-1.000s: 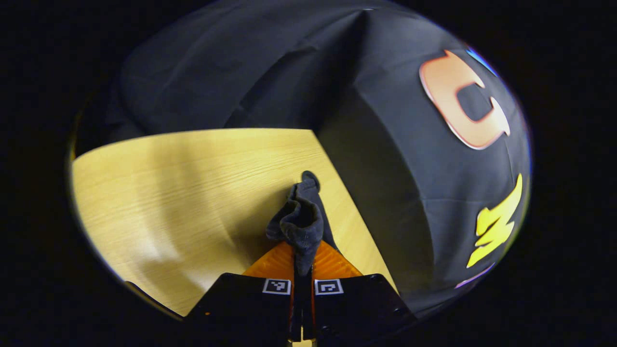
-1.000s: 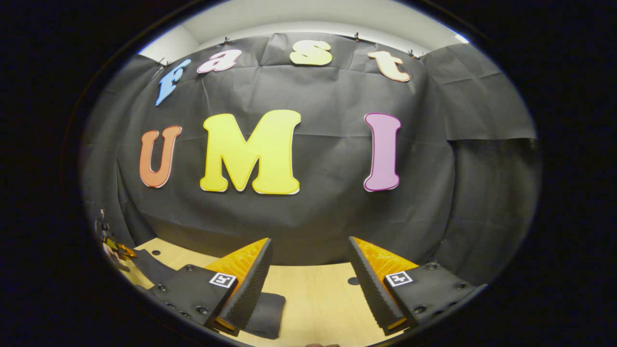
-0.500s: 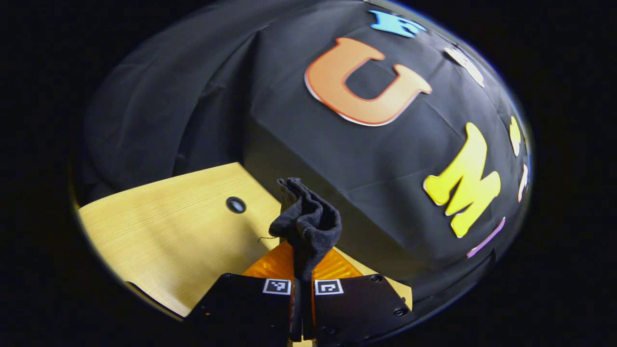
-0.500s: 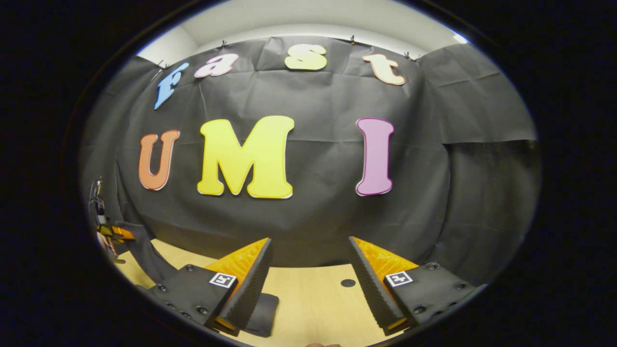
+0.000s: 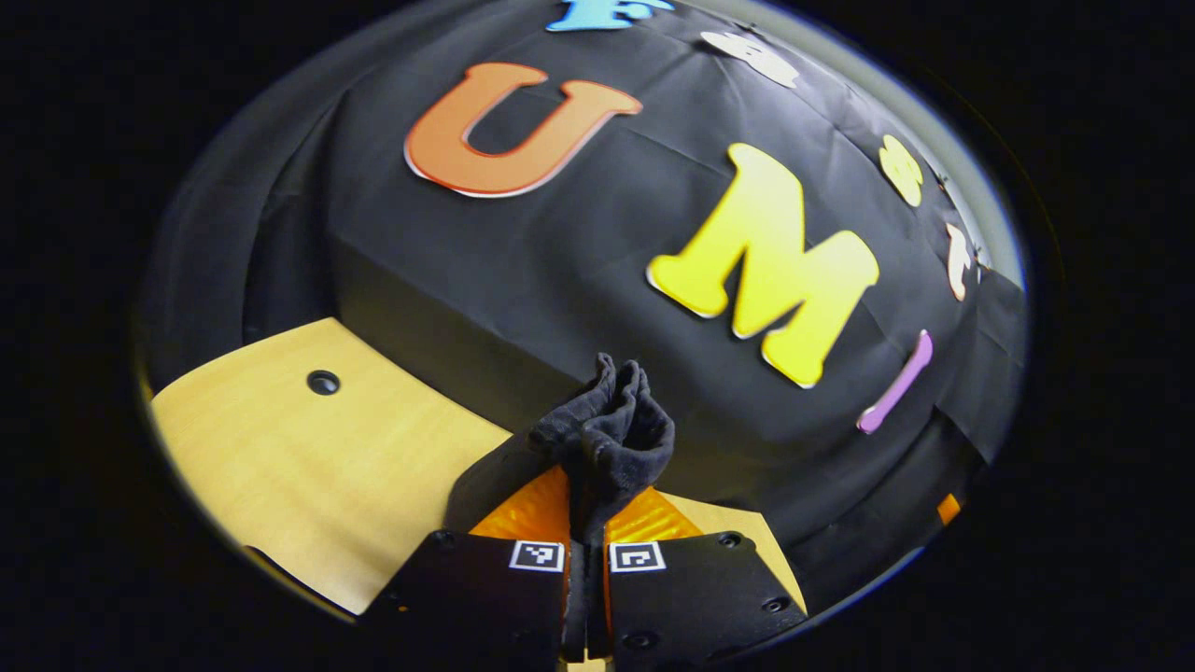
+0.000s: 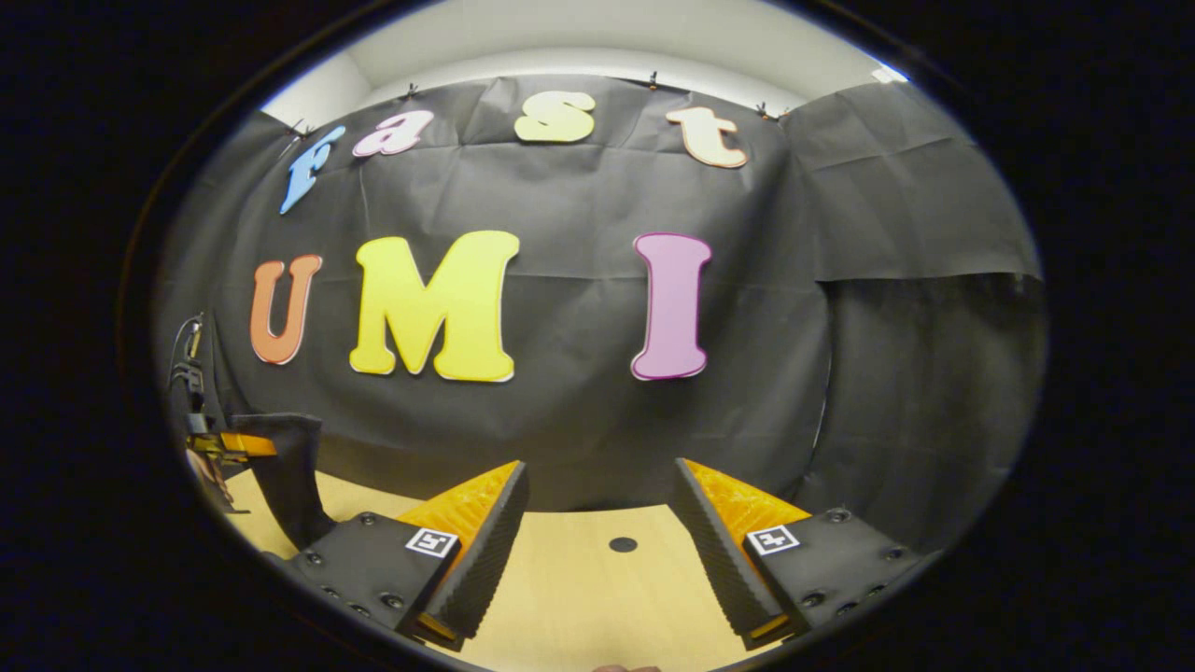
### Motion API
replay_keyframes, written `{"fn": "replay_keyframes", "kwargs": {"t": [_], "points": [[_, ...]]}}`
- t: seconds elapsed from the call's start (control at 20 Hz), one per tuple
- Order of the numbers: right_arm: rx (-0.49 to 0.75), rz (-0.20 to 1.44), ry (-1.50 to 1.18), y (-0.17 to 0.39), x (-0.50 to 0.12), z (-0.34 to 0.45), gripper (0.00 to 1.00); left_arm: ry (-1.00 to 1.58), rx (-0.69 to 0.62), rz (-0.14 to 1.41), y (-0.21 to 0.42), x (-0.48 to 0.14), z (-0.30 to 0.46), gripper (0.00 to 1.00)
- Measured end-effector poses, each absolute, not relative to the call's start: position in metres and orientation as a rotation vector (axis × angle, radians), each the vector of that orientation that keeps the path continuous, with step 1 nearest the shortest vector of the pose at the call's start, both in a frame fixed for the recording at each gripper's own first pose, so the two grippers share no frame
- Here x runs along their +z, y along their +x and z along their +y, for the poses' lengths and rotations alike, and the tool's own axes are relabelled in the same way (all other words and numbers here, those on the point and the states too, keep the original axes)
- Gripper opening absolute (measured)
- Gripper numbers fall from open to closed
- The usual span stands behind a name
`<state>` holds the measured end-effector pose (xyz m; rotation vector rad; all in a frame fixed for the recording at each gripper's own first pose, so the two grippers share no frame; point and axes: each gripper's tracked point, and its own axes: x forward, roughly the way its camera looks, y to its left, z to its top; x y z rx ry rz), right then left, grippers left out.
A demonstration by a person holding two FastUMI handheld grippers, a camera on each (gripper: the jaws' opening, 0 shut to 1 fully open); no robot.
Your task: Grasp the waist and the cuffs of the jeans and fold them to make the two legs overlap; first hold the waist and fold one-third of the jeans toward the cuffs, then hold the cuffs and fold the remaining one-third in the same direction to finish folding.
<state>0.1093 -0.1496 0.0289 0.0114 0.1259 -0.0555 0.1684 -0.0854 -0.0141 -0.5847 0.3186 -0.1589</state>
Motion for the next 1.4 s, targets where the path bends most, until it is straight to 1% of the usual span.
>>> {"fn": "replay_keyframes", "kwargs": {"t": [0.15,0.3,0.35,0.45,0.5,0.6,0.65,0.7,0.75,0.8,0.9,1.0,1.1,1.15,1.2,1.25,1.3,1.4], "points": [[-0.075,0.13,0.017,0.104,0.028,-0.181,0.93,-0.525,-0.218,0.358,0.16,-0.023,-0.149,0.04],[-0.095,0.135,0.011,0.098,0.028,-0.209,0.93,-0.443,-0.253,0.415,0.151,-0.048,-0.199,0.04],[-0.102,0.137,0.008,0.098,0.027,-0.219,0.96,-0.421,-0.264,0.432,0.148,-0.061,-0.214,0.04],[-0.114,0.14,0.01,0.095,0.028,-0.238,0.96,-0.393,-0.271,0.481,0.139,-0.086,-0.239,0.04],[-0.121,0.14,0.012,0.095,0.029,-0.247,0.93,-0.386,-0.269,0.511,0.134,-0.098,-0.248,0.04],[-0.128,0.14,0.007,0.093,0.029,-0.259,0.93,-0.38,-0.258,0.552,0.127,-0.116,-0.264,0.04],[-0.131,0.143,0.002,0.093,0.029,-0.264,0.96,-0.377,-0.248,0.573,0.126,-0.127,-0.268,0.04],[-0.132,0.144,0.0,0.092,0.029,-0.27,0.93,-0.375,-0.239,0.596,0.125,-0.139,-0.27,0.04],[-0.137,0.148,0.0,0.091,0.027,-0.275,0.96,-0.375,-0.231,0.615,0.122,-0.15,-0.273,0.04],[-0.139,0.153,0.005,0.09,0.026,-0.279,0.96,-0.369,-0.223,0.636,0.118,-0.16,-0.275,0.04],[-0.141,0.16,0.015,0.089,0.021,-0.284,0.96,-0.34,-0.213,0.652,0.116,-0.169,-0.277,0.05],[-0.138,0.165,0.018,0.088,0.019,-0.284,0.96,-0.324,-0.226,0.656,0.114,-0.175,-0.283,0.07],[-0.131,0.171,0.021,0.089,0.017,-0.282,0.96,-0.345,-0.253,0.67,0.11,-0.178,-0.293,0.2],[-0.13,0.175,0.023,0.089,0.015,-0.28,0.93,-0.349,-0.261,0.668,0.105,-0.176,-0.297,0.42],[-0.127,0.179,0.025,0.09,0.013,-0.279,0.96,-0.335,-0.26,0.658,0.106,-0.174,-0.299,0.64],[-0.124,0.183,0.025,0.092,0.011,-0.276,0.96,-0.327,-0.259,0.652,0.106,-0.173,-0.301,0.86],[-0.12,0.186,0.025,0.093,0.01,-0.273,0.96,-0.329,-0.257,0.65,0.104,-0.172,-0.303,0.74],[-0.114,0.192,0.03,0.093,0.01,-0.265,0.96,-0.345,-0.26,0.643,0.099,-0.169,-0.305,0.76]]}}
